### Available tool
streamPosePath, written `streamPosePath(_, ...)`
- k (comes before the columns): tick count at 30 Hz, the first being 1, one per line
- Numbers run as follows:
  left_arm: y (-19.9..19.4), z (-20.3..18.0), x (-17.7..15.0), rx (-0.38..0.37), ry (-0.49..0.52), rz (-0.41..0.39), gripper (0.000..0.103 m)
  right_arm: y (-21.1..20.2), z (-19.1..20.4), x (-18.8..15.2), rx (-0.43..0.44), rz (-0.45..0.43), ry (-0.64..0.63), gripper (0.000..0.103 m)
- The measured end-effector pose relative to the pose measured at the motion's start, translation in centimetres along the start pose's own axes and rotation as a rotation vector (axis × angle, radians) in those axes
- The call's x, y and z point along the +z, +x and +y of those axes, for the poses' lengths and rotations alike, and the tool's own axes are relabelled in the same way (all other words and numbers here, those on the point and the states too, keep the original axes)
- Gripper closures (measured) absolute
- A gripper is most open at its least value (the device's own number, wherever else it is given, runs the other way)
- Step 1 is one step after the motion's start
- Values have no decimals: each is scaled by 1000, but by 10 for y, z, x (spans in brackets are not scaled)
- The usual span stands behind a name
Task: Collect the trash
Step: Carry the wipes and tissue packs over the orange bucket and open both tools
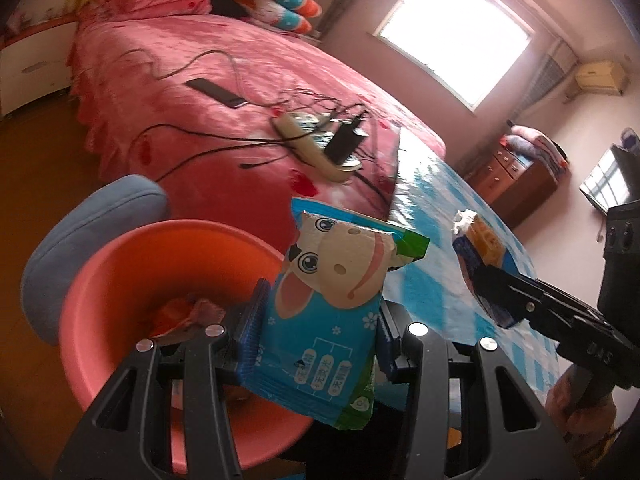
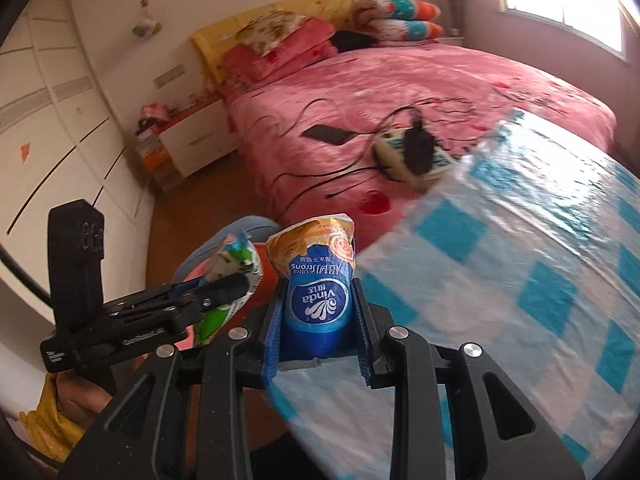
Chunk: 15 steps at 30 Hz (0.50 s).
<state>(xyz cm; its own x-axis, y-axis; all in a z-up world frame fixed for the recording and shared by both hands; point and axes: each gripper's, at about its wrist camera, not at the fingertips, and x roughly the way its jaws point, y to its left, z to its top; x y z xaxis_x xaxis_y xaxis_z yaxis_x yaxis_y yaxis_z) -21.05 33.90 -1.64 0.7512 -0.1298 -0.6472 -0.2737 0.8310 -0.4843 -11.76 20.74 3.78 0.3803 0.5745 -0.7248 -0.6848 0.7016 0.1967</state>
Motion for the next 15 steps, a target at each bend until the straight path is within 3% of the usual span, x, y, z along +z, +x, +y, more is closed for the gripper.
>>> streamPosePath(8, -4, 39, -2, 75, -67, -11, 55, 39, 37, 2, 71, 59, -51, 68)
streamPosePath(10, -3, 48, -4, 104, -79, -8, 54, 49, 44, 0, 92, 83, -68, 61)
streamPosePath(12, 0, 57, -7, 121, -87, -3, 41, 58, 48, -4, 97, 103, -75, 27)
streamPosePath(13, -2, 60, -7, 123, -93, -12, 29, 63, 46, -7, 107, 113, -61, 23)
streamPosePath(15, -8, 65, -8, 149, -107, -58, 21, 63, 39, -12, 95, 121, -35, 20)
